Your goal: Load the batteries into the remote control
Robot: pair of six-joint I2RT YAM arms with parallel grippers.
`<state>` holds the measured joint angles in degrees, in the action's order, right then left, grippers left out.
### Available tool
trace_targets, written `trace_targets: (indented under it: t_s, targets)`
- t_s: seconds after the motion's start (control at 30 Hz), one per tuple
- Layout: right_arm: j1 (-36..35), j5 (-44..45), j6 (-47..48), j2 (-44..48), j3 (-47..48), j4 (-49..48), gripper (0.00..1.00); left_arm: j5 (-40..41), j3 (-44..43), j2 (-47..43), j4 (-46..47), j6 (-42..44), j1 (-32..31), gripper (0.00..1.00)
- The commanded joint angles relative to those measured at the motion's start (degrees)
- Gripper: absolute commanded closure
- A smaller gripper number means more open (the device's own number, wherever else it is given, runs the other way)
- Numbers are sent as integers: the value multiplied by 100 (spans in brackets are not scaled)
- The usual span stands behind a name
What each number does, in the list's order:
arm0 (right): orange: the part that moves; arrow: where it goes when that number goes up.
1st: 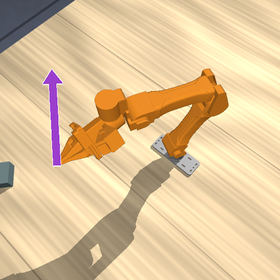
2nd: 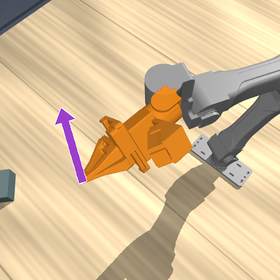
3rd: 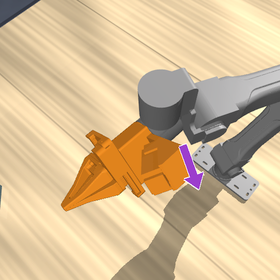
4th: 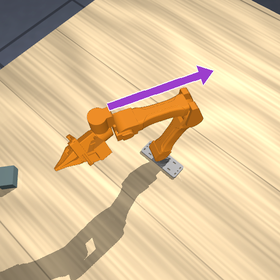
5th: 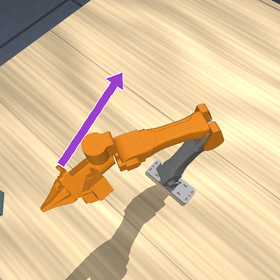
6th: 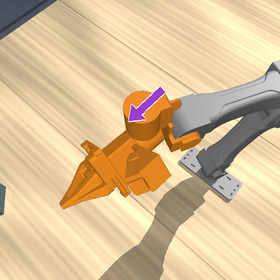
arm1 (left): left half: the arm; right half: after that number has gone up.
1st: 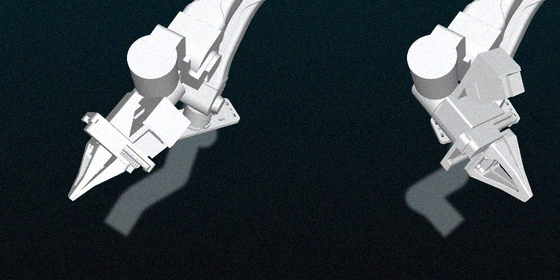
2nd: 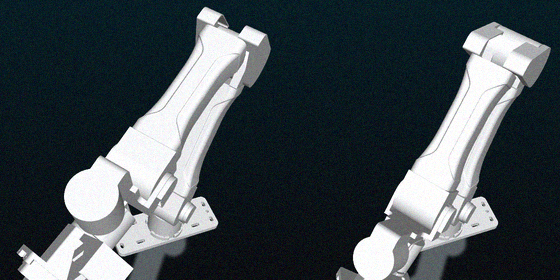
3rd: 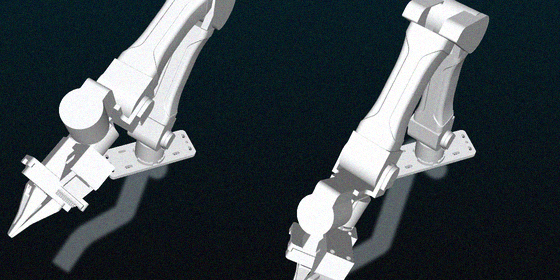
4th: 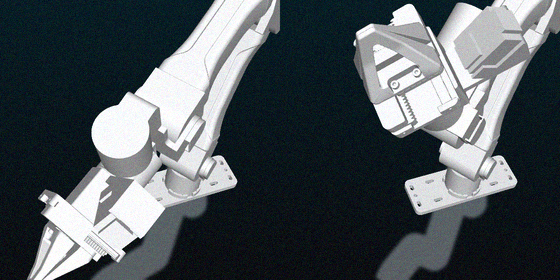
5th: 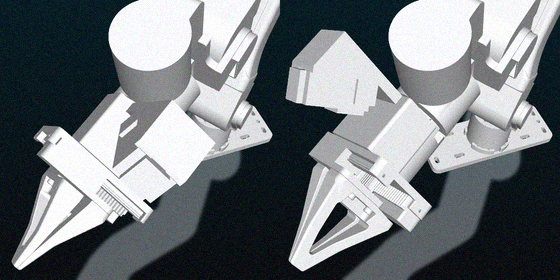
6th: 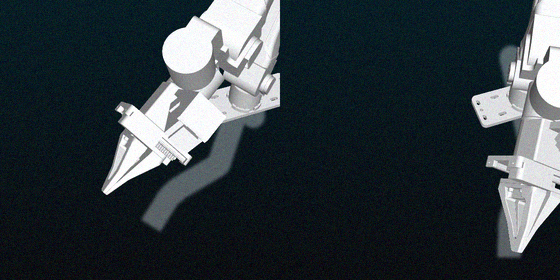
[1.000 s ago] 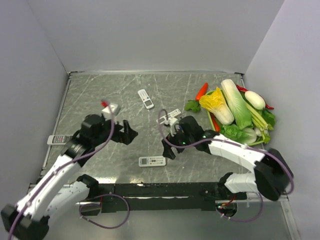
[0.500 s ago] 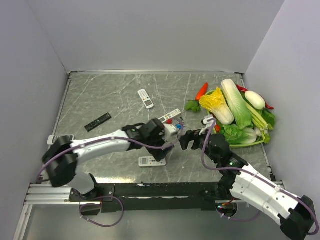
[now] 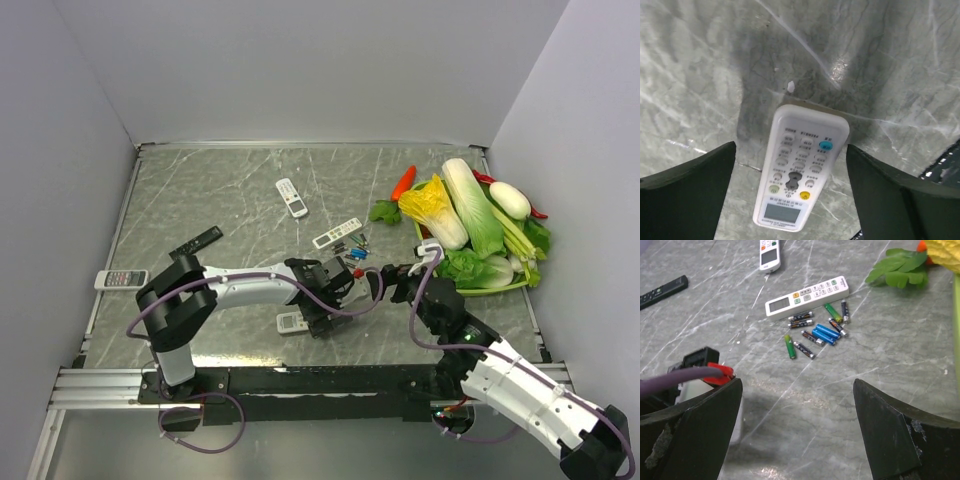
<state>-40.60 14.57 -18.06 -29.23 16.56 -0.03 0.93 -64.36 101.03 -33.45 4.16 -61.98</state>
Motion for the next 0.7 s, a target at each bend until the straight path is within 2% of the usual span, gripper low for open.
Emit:
trace_targets:
  t_s: [0.0, 0.07, 0.13, 0.33, 0.37, 0.5, 0.67]
  targets:
    - [-45, 55, 66, 339, -38, -498, 0, -189, -139, 364, -276, 392, -113, 10]
    - [-45, 90, 84, 410, -47, -489, 0, -146, -95, 460, -302, 357, -139, 11]
    - [-45, 108, 93, 427, -82, -498, 0, -111, -60, 514, -346, 305, -174, 16]
    - [-45, 73, 119, 462, -74, -533, 0, -110, 64, 479, -223, 138, -175, 48]
    - [-45, 73, 145, 489, -65, -515, 0, -110, 81, 339, -188, 94, -175, 56]
    - [-53, -94, 365, 620, 67, -419, 0, -189, 387, -276, 277, -82, -52, 75]
    - [-45, -558, 785, 735, 278, -401, 0, -716, 1073, -1661, 1629, -810, 554, 99]
